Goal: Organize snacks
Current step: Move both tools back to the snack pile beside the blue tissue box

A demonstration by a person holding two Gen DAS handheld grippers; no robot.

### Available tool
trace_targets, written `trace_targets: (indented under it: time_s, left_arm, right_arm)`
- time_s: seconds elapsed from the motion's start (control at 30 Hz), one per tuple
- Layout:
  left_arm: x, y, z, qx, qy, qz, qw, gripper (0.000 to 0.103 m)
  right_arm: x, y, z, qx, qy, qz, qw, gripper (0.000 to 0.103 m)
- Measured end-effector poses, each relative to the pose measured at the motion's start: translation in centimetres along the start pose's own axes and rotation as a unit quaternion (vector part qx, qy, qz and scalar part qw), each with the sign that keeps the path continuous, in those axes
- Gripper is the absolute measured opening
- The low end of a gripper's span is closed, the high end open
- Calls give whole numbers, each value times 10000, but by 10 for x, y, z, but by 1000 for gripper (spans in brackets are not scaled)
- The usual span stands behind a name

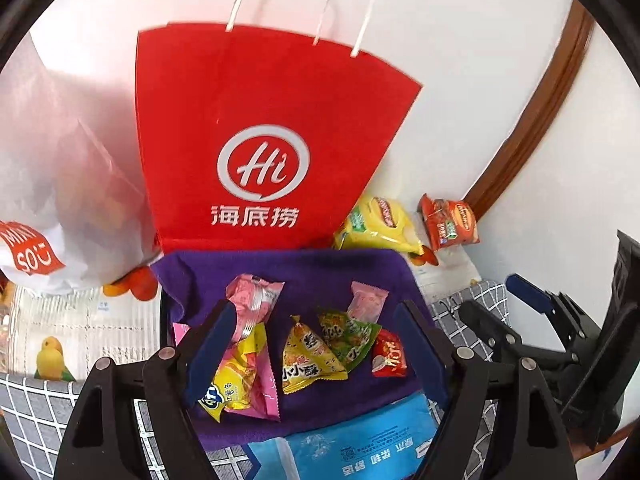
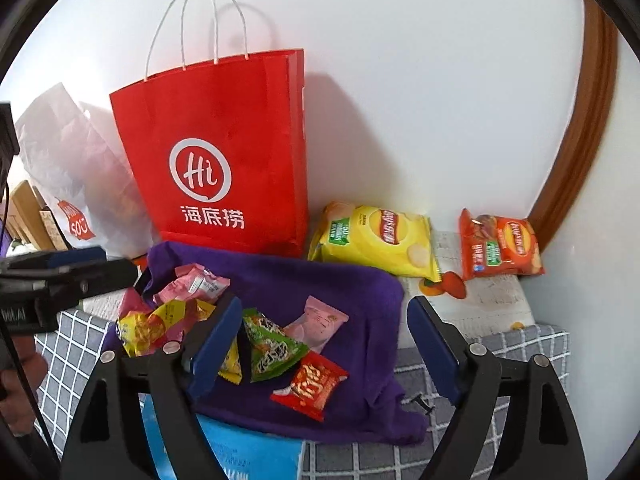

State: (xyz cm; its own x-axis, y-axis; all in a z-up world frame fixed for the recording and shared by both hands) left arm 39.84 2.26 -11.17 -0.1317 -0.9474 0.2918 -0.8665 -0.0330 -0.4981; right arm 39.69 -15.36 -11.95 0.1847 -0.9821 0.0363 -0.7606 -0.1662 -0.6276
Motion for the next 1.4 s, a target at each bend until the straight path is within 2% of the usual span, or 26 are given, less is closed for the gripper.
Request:
trace_targets:
  time_s: [0.1, 0.2, 0.53, 0.6, 0.73, 0.87, 1.13, 1.17, 1.33, 1.4]
  left_arm:
    - [6, 2, -5, 32, -93, 143, 9998, 80]
    - [9, 4, -8, 80, -373, 324, 9987, 80]
    - [43, 9, -47, 478, -144, 633, 9967, 80]
    - [49, 13, -55, 577, -192, 687, 9958, 80]
    - [53, 29, -67, 427, -243, 722, 9962, 80]
    - [41, 53, -83, 375, -260, 608, 9971, 80]
    - [6, 115, -87, -2, -348, 260, 9991, 80]
    - [2, 123, -85, -47, -360, 227, 9991, 80]
    - [-23, 162, -74, -289, -637, 52, 9975, 80]
    - [-30, 174, -70, -401, -643, 21, 9971, 80]
  right_arm:
    - [7, 9, -15, 40, 346, 93, 9994, 89]
    - [13, 20, -28, 15, 653, 91, 9978, 89]
    - [19, 67, -89, 349, 897, -7, 9954, 89]
    - [19, 79, -100, 438, 768, 71, 9961, 89]
    - [18, 100, -111, 292, 386, 253, 9985, 89]
    - [24, 119, -114, 157, 455, 365, 9982, 89]
    - [19, 155, -101, -7, -98, 648, 9978, 88]
    - [15, 160, -97, -56, -145, 631, 9979, 87]
    - [-10, 187, -69, -406, -441, 533, 9968, 69]
    - [-22, 198, -57, -552, -550, 492, 9957, 67]
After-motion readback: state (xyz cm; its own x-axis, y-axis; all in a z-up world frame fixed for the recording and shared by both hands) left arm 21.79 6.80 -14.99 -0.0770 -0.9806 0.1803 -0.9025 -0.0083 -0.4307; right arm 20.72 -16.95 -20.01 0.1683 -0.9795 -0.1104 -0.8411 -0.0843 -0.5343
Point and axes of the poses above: each gripper's, at about its wrist camera, not at the fingertips, and z roughly the way its jaws point, x to its right, y to its underside, the point moved 10 cm from there along z, roughly the way its jaws point, and after that the axes turned 8 degrees about -x, right-handed, at the moved point
